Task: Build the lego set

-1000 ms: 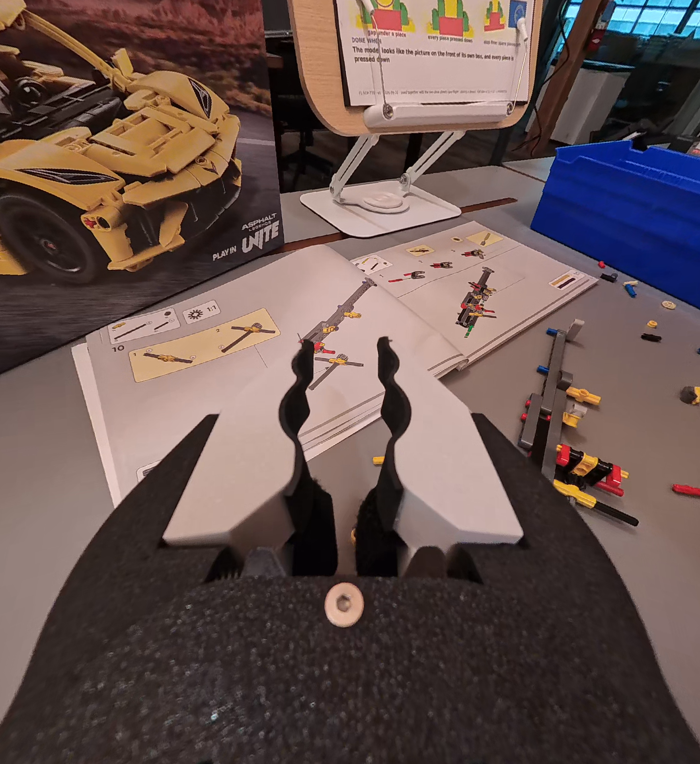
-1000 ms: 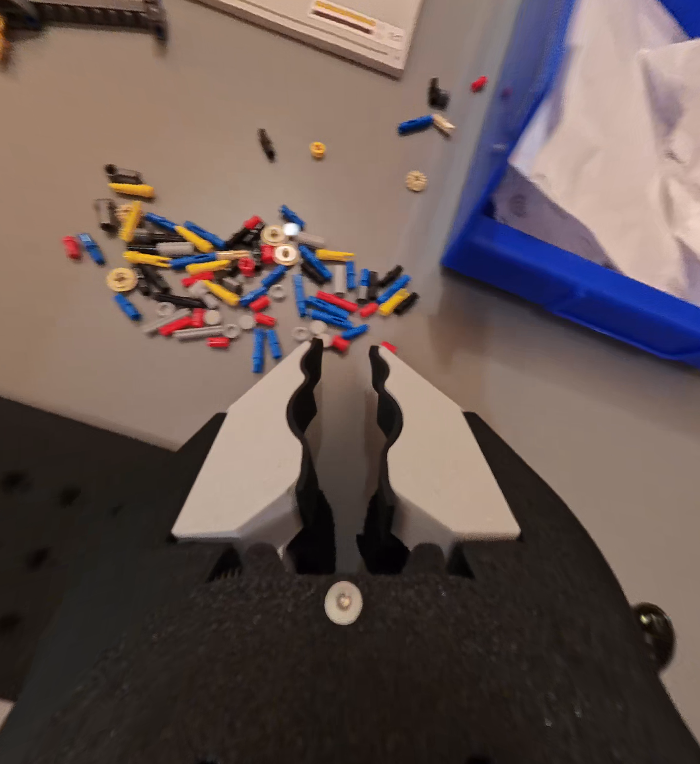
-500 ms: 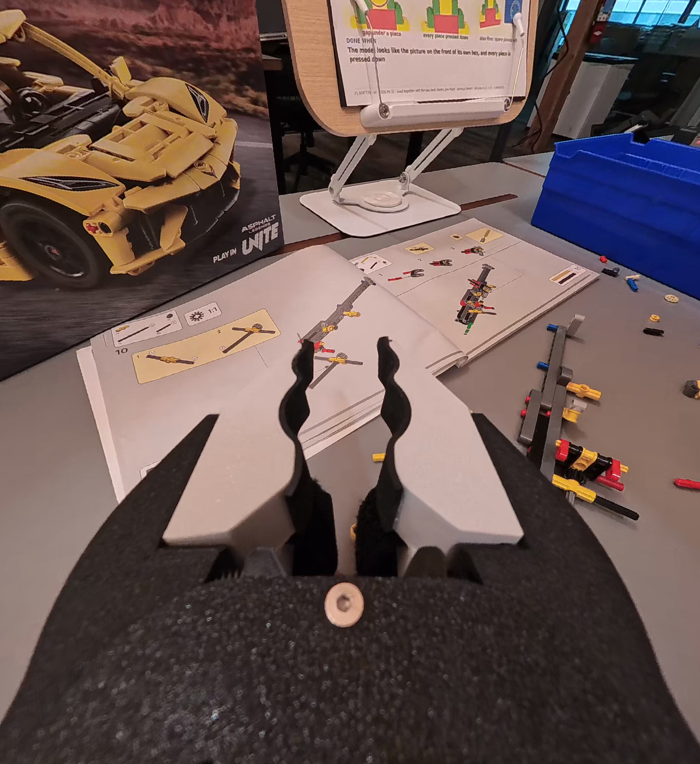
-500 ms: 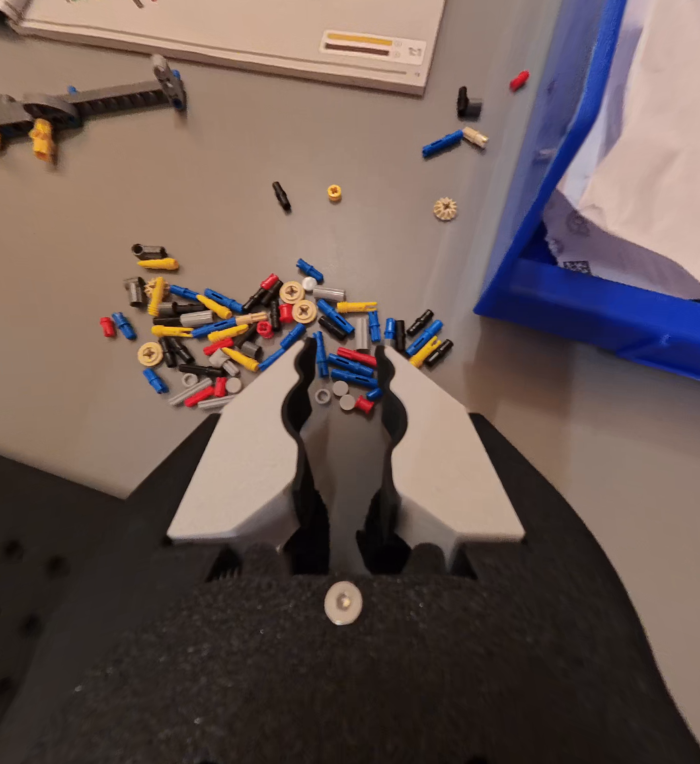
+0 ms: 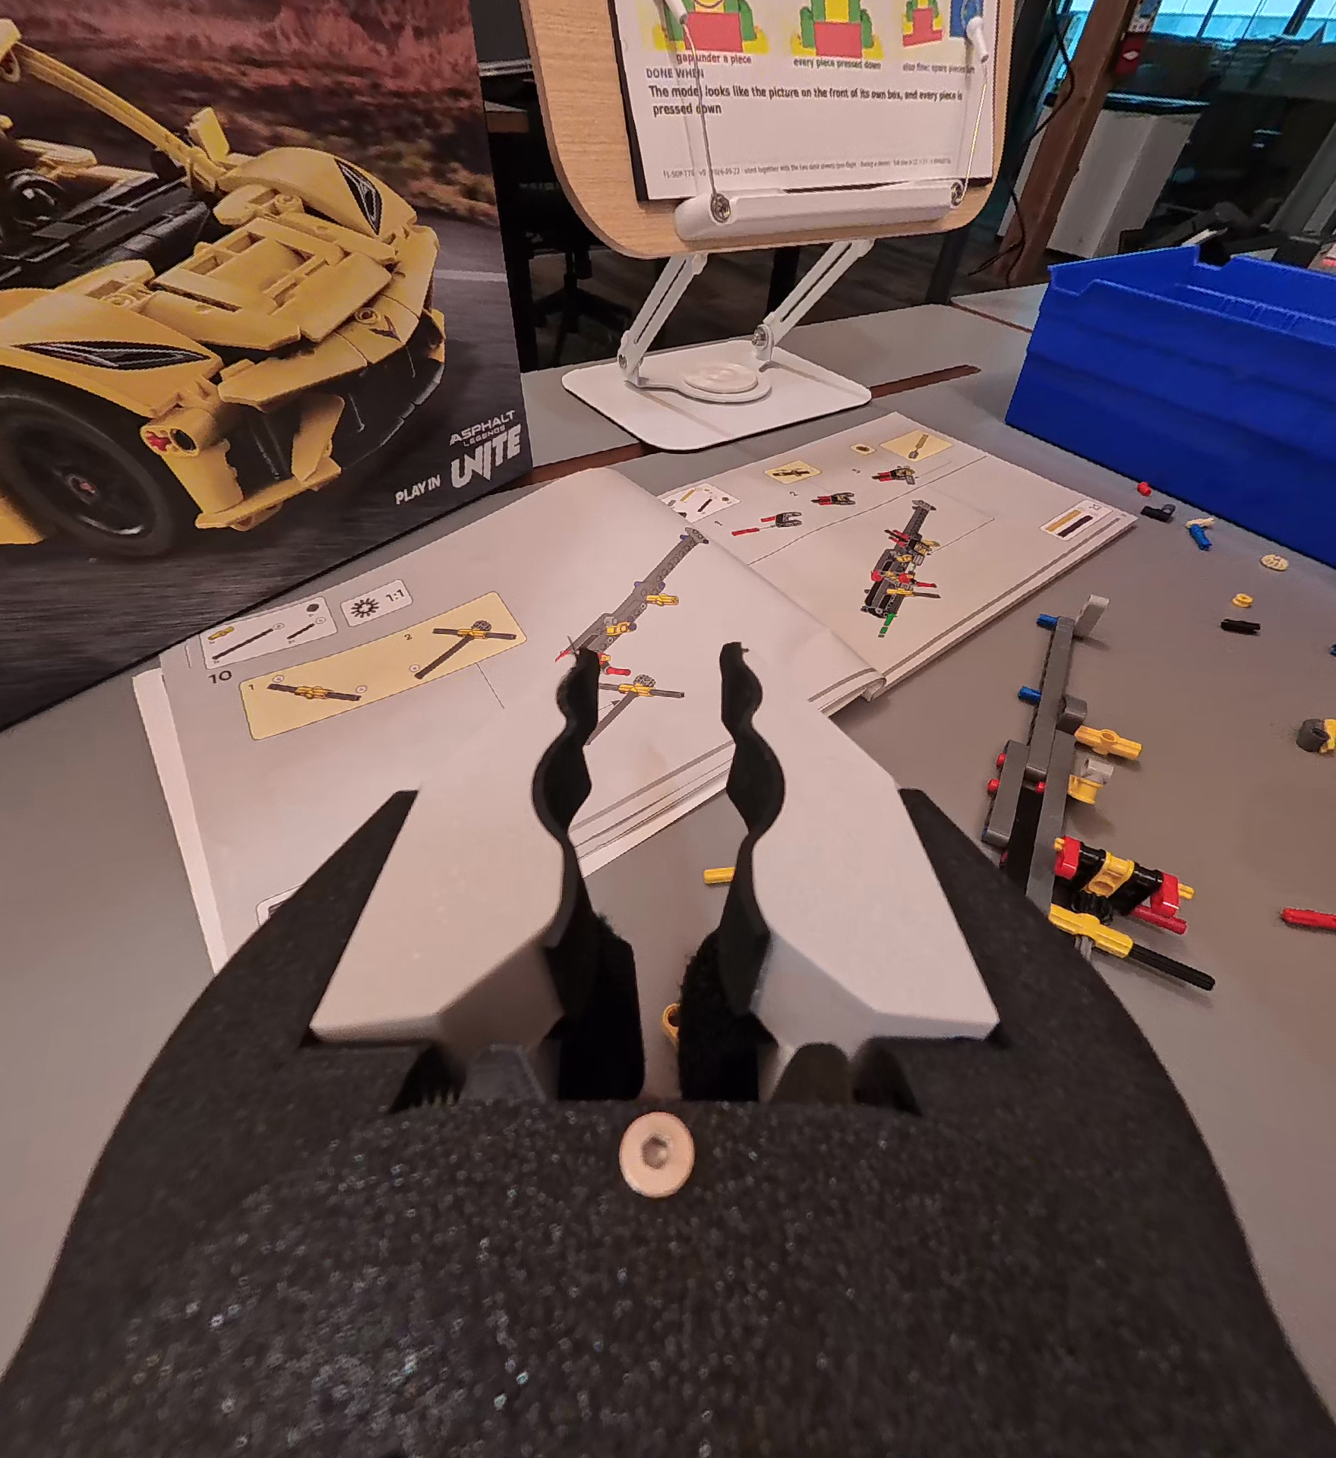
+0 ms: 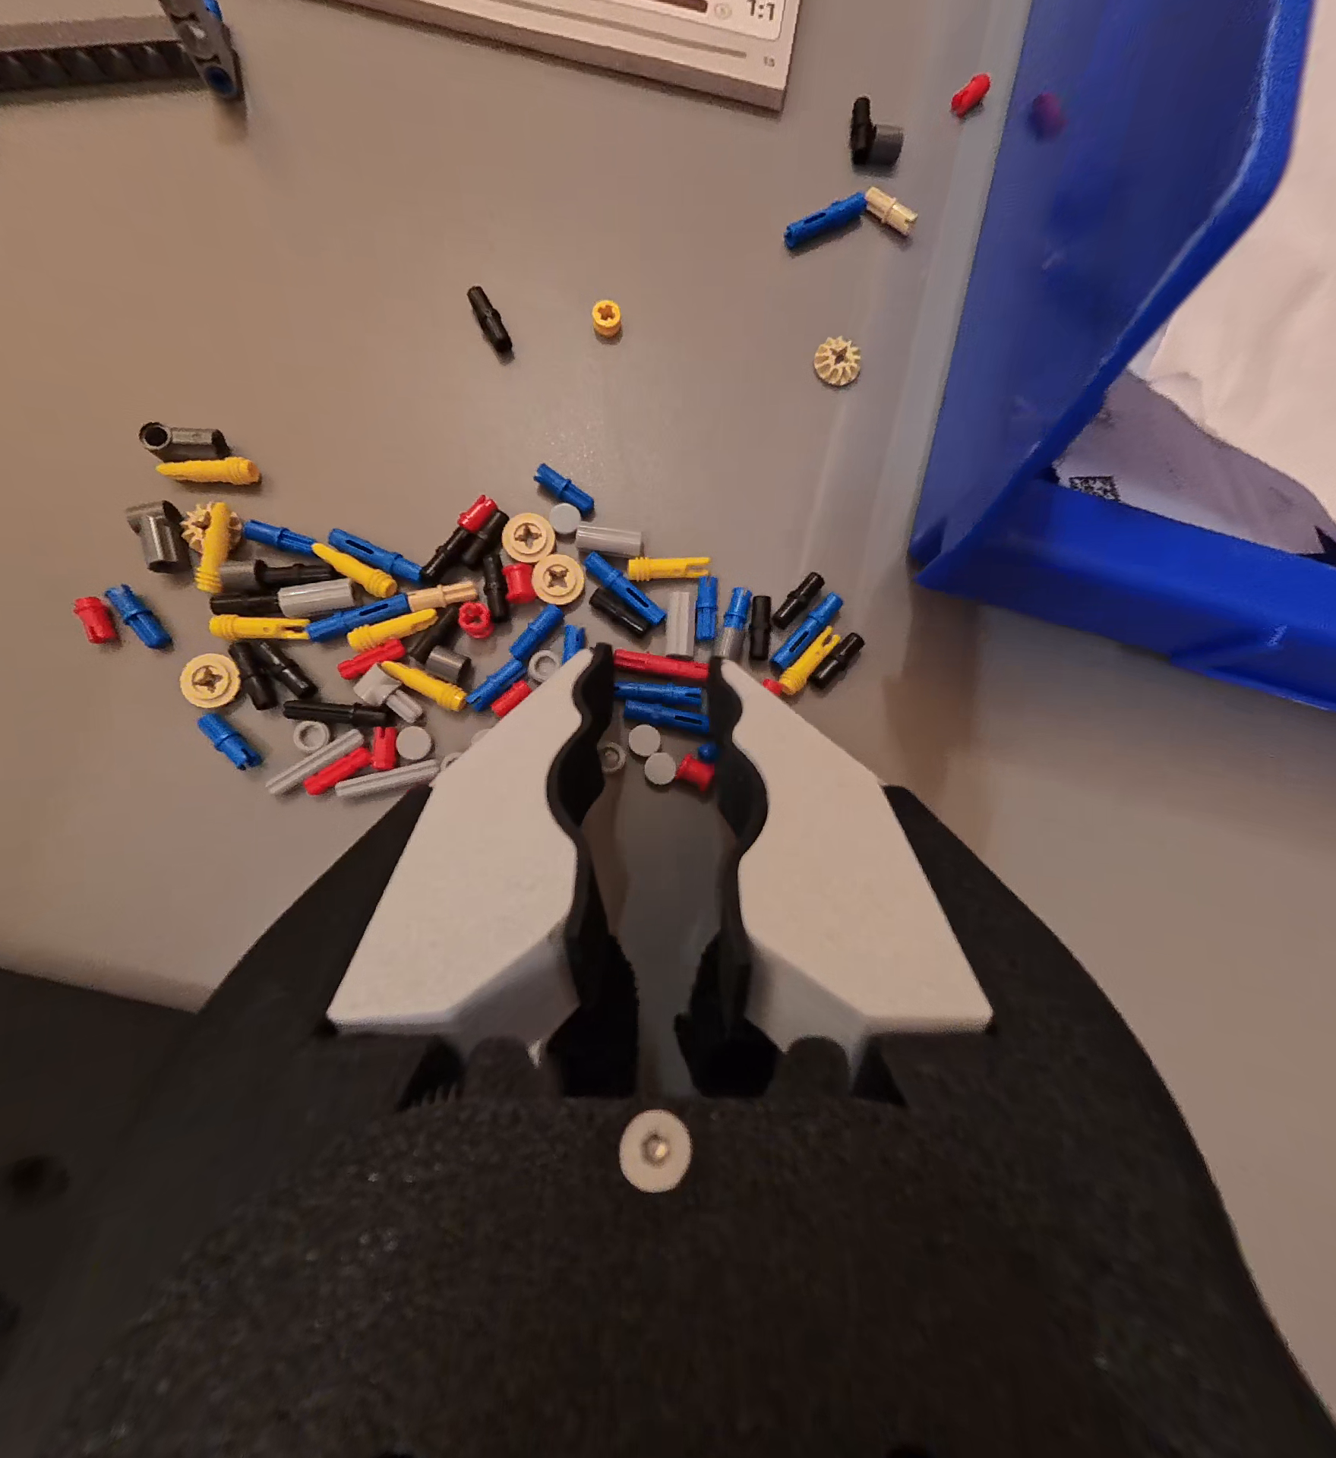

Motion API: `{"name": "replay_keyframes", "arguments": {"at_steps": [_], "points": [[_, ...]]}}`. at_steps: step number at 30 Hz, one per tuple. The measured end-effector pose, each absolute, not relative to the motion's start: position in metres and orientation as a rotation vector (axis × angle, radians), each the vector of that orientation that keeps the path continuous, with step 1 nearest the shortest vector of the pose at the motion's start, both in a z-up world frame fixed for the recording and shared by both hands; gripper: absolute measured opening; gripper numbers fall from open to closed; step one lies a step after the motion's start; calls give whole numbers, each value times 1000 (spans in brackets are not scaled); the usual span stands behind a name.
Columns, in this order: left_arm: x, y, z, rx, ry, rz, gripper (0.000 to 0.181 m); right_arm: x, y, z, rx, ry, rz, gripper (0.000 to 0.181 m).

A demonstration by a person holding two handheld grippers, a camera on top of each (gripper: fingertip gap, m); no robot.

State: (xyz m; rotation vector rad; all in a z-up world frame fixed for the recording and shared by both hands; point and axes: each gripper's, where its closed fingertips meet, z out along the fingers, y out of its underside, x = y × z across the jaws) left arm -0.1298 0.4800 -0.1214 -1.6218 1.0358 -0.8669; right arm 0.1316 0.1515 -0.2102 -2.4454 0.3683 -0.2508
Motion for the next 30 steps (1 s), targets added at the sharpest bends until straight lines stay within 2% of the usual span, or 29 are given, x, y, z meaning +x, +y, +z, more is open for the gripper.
{"name": "replay_keyframes", "arguments": {"at_steps": [11, 17, 23, 30], "points": [[-130, 480, -121, -1620, 1036, -863, 29, 130, 149, -186, -2419, 333, -330, 22], [-128, 478, -121, -1615, 1046, -860, 29, 57, 189, -142, -2290, 133, -95, 22], [-130, 478, -123, -1613, 1061, -828, 29, -37, 245, -175, -2298, -139, 84, 23], [-132, 479, -127, -1637, 1065, -818, 29, -37, 261, -195, -2345, -146, 62, 23]]}}
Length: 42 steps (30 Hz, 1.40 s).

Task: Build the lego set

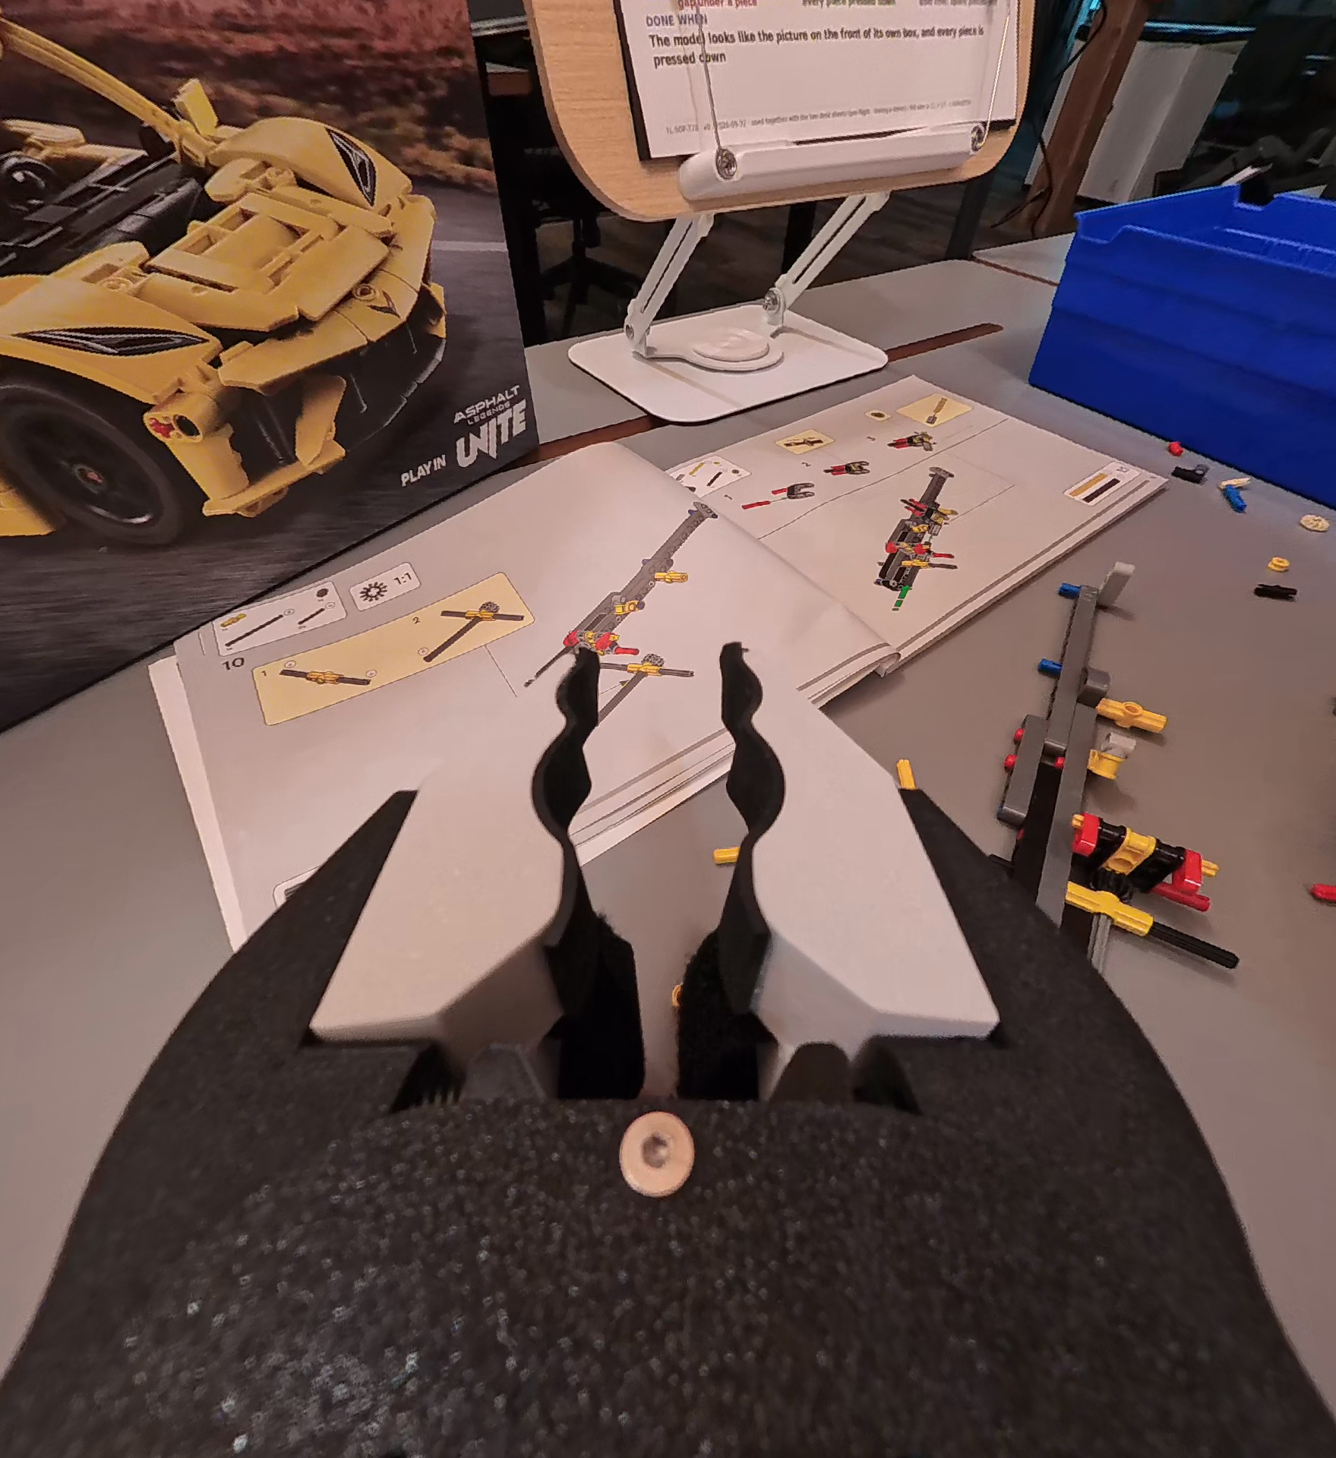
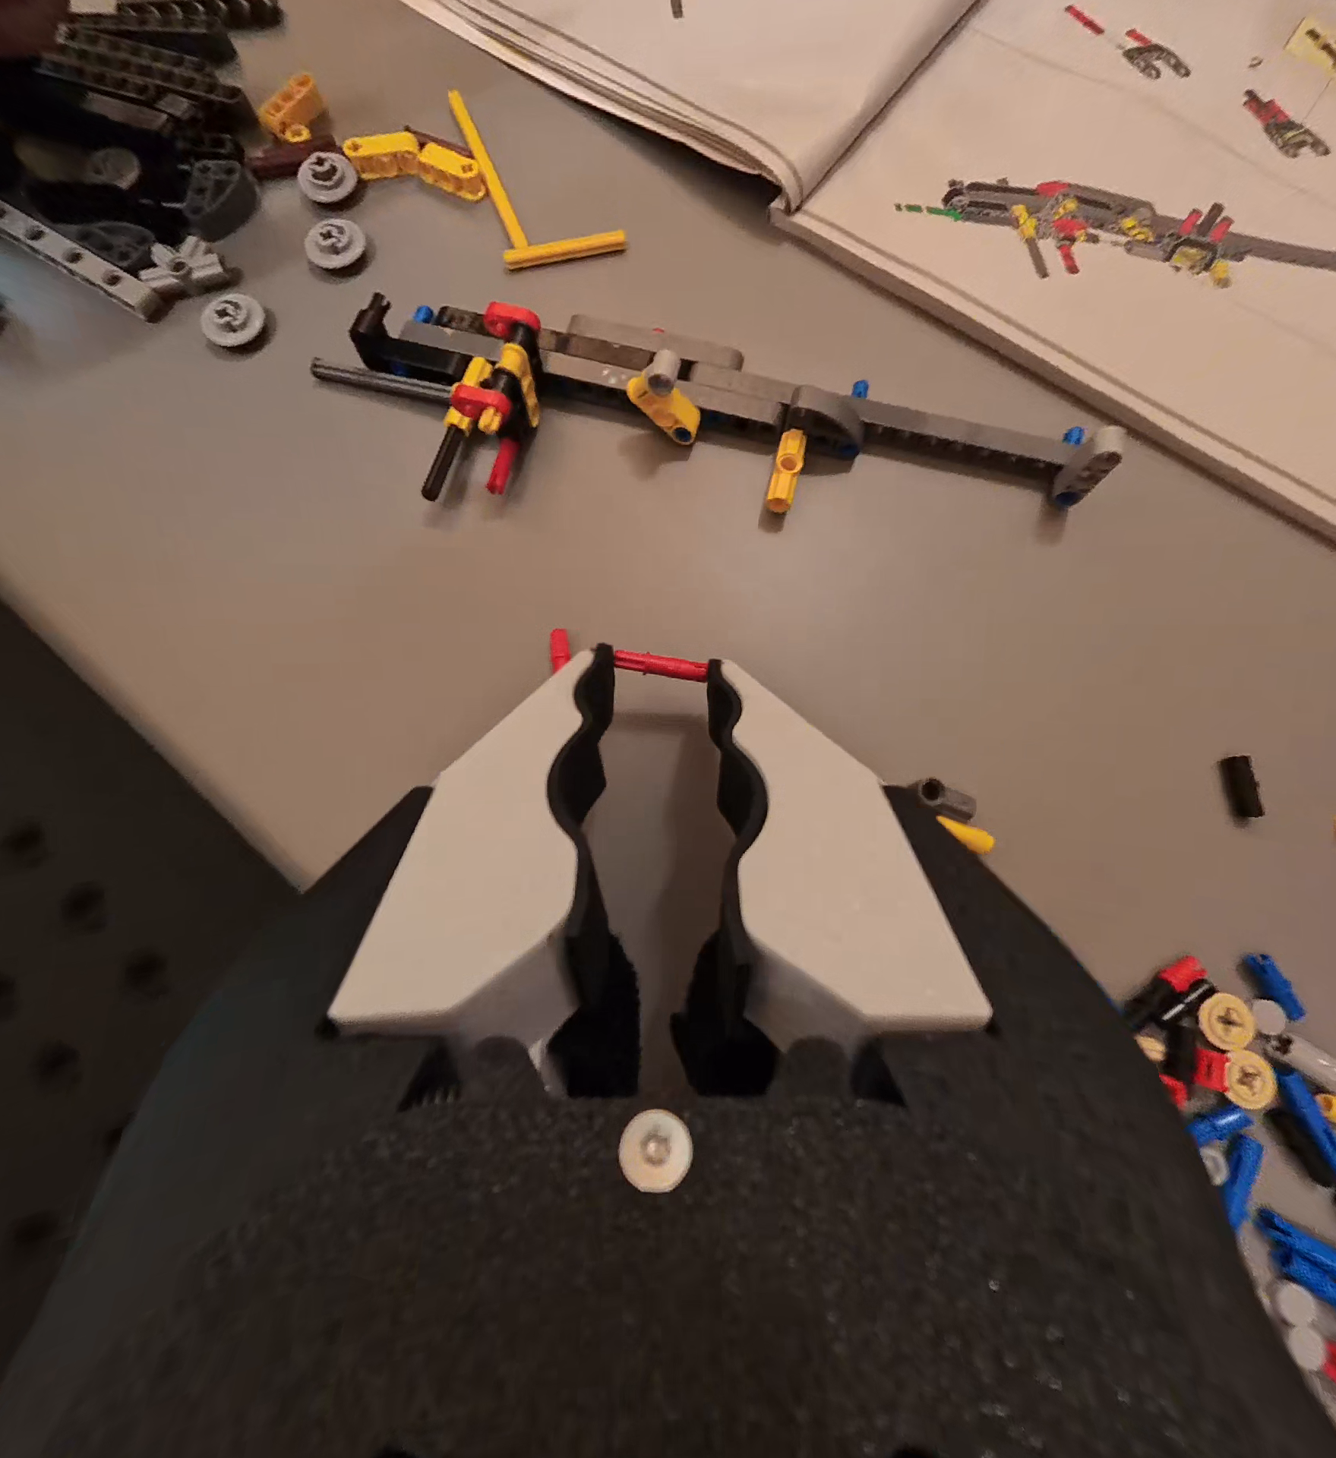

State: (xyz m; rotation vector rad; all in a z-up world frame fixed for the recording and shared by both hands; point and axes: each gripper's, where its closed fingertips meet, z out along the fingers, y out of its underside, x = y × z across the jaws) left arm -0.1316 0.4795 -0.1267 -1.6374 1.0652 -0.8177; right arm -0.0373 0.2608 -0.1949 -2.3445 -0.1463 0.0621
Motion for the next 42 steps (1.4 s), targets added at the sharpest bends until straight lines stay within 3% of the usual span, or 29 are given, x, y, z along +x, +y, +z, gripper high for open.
{"name": "replay_keyframes", "arguments": {"at_steps": [19, 30, 42], "points": [[-125, 472, -131, -1625, 1123, -792, 30, -30, 255, -198, -2375, -138, 25, 30], [-123, 472, -131, -1618, 1130, -787, 30, 97, 167, -171, -2258, 278, -208, 30], [-125, 473, -135, -1629, 1131, -773, 29, 132, 185, -208, -2386, 361, -233, 29]]}}
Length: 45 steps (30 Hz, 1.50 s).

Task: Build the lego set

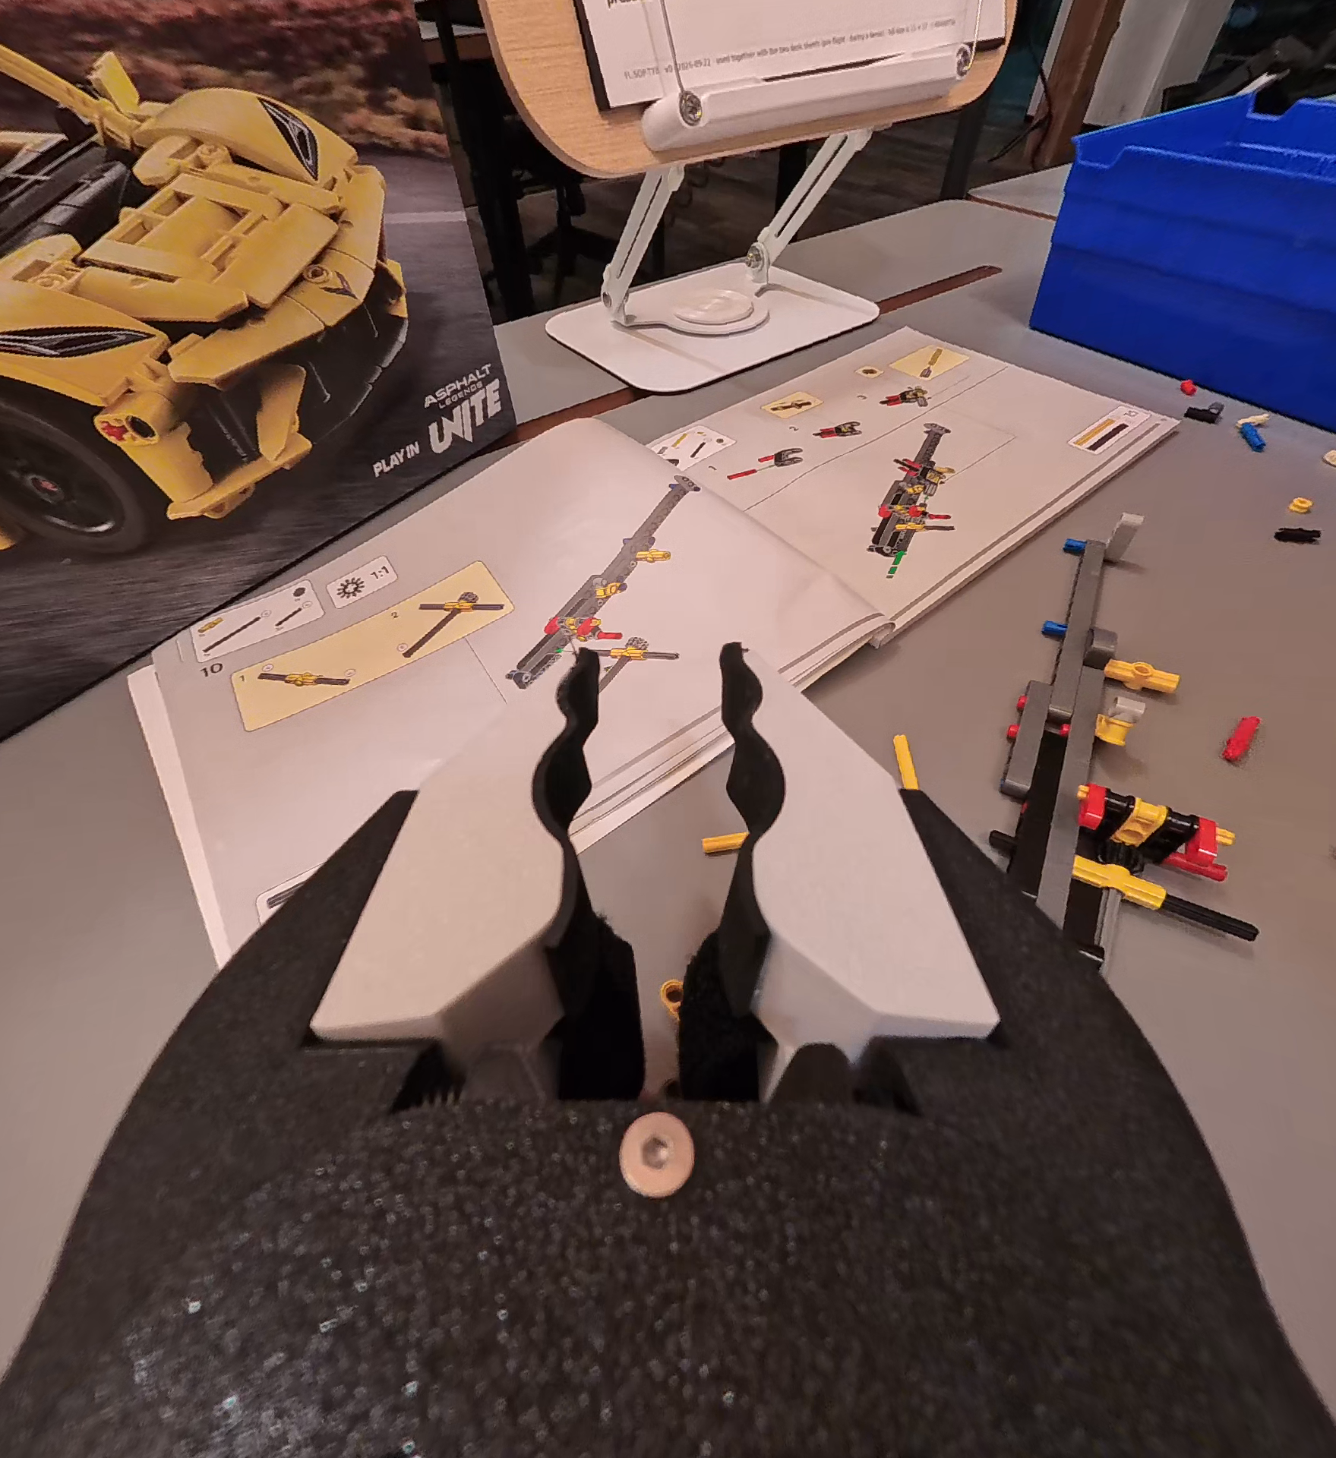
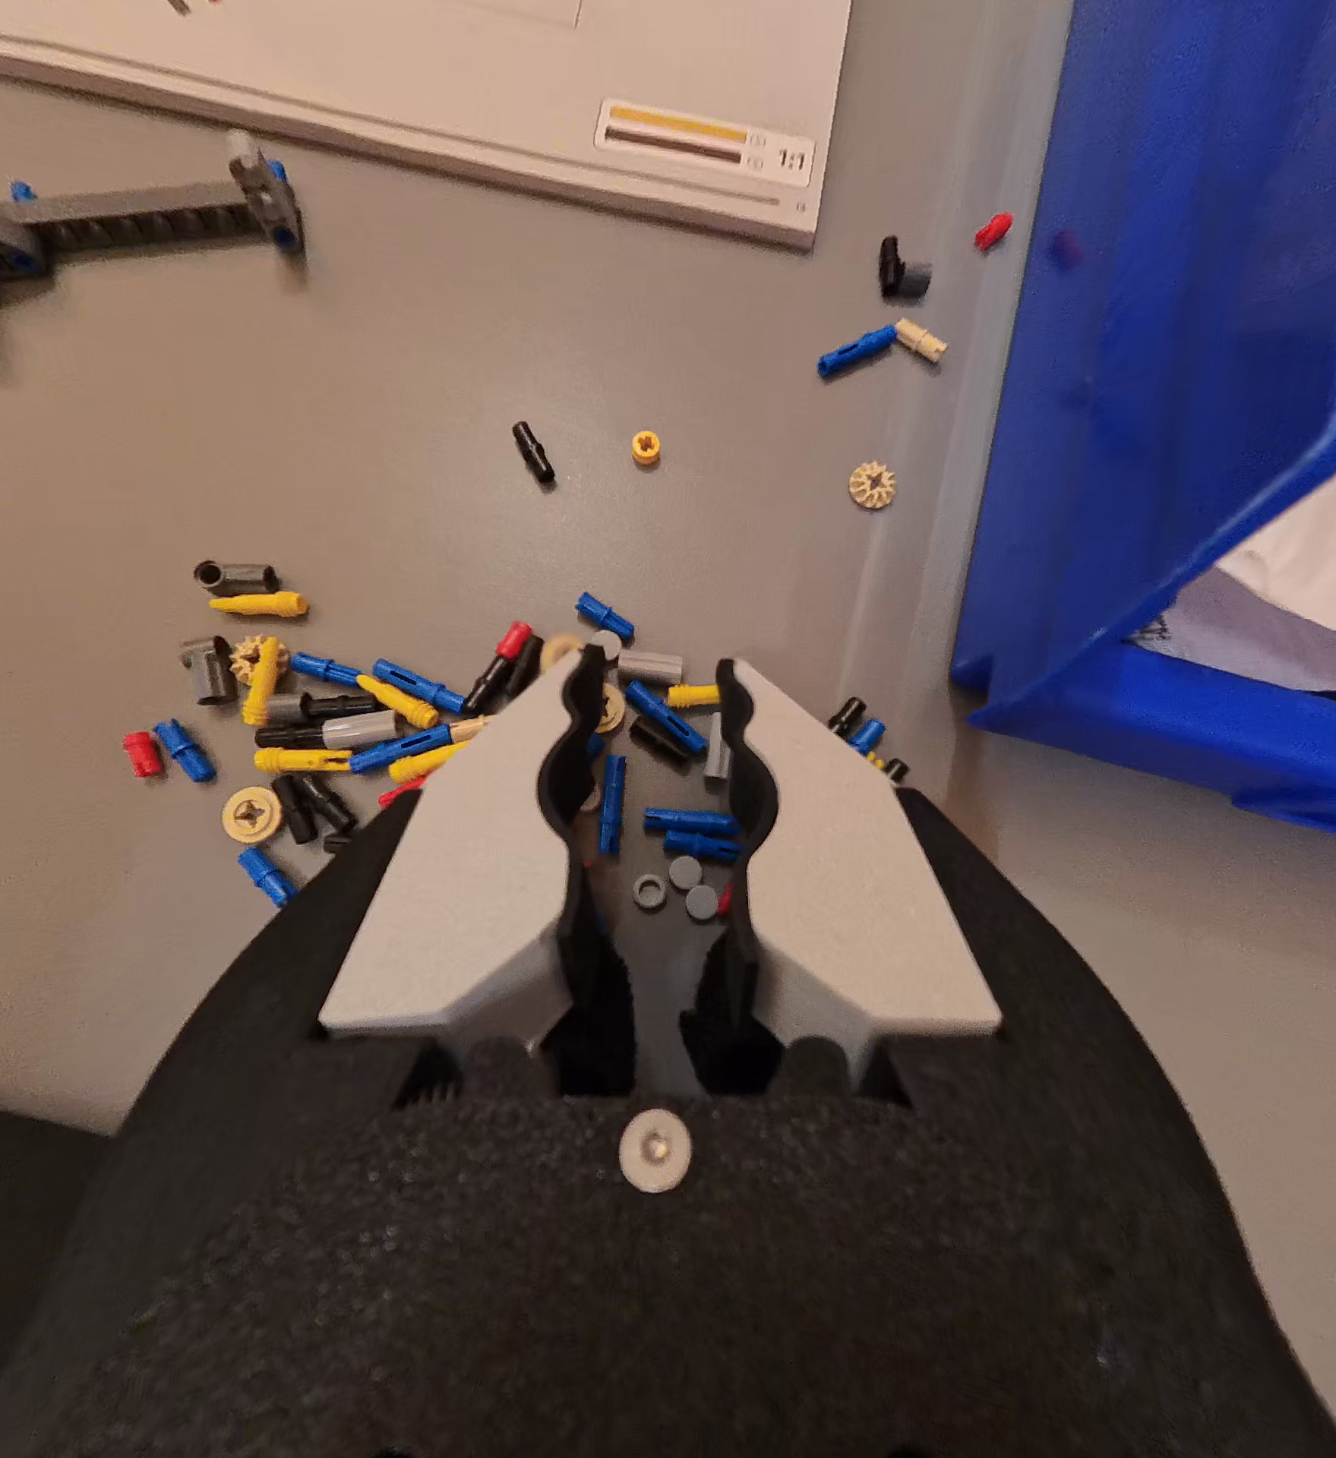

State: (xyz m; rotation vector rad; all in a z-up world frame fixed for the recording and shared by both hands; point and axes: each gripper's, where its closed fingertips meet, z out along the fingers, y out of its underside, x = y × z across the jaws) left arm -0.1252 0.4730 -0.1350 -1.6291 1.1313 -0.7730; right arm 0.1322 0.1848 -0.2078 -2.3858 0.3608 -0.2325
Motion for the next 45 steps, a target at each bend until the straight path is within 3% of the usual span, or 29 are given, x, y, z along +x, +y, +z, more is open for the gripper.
{"name": "replay_keyframes", "arguments": {"at_steps": [5, 10, 15, 21, 34, 38, 45], "points": [[-126, 474, -134, -1627, 1126, -769, 29, 132, 184, -210, -2402, 338, -224, 15], [-126, 474, -133, -1624, 1123, -770, 29, 128, 189, -194, -2336, 299, -256, 15], [-125, 473, -134, -1623, 1131, -770, 29, 26, 226, -166, -2243, -107, 72, 15], [-124, 471, -135, -1620, 1144, -761, 29, -52, 252, -190, -2309, -337, 181, 15], [-126, 470, -129, -1602, 1135, -765, 30, -43, 275, -192, -2299, -311, 198, 25], [-127, 470, -127, -1601, 1126, -773, 29, -12, 296, -193, -2282, -365, 31, 26], [-128, 470, -126, -1595, 1128, -768, 29, -9, 311, -210, -2352, -516, 80, 14]]}}
